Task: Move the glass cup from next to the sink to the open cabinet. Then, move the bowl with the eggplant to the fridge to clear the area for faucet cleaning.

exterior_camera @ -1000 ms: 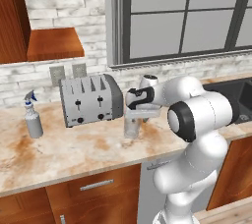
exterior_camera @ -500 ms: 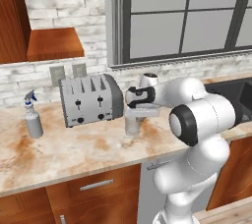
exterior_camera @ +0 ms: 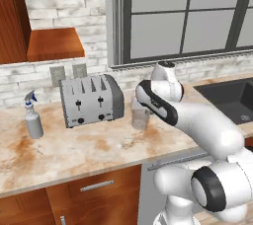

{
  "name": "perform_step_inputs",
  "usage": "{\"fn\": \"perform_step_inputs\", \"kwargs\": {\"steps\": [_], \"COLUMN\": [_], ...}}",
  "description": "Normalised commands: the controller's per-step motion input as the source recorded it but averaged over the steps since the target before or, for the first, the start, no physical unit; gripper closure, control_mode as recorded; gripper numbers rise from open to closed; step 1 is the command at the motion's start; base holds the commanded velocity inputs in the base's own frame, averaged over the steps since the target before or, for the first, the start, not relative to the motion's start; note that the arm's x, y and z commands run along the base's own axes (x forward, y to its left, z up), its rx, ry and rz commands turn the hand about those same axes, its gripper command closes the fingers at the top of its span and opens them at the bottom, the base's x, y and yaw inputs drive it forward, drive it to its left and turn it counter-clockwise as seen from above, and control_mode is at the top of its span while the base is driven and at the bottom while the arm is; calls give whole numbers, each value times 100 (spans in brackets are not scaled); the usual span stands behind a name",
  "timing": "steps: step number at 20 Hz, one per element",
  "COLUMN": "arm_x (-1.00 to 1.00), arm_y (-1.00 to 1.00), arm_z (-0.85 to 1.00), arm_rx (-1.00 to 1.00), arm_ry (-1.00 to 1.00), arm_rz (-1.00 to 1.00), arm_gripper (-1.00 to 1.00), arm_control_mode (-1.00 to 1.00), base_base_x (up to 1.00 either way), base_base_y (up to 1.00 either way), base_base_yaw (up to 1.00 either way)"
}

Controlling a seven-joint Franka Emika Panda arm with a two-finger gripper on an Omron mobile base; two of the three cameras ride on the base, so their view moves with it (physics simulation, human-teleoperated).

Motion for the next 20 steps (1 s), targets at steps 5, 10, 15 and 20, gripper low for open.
{"fn": "perform_step_inputs", "kwargs": {"steps": [5,10,15,20], "arm_x": [-39,0,0,0], "arm_y": [0,0,0,0], "arm_z": [40,0,0,0], "arm_rx": [0,0,0,0], "arm_ry": [-7,0,0,0], "arm_rz": [-13,0,0,0], "arm_gripper": [100,100,100,100], "arm_control_mode": [100,100,100,100], "base_base_x": [-60,-71,-14,8], "base_base_y": [-2,0,0,-6], "base_base_yaw": [-35,-80,-97,-99]}}
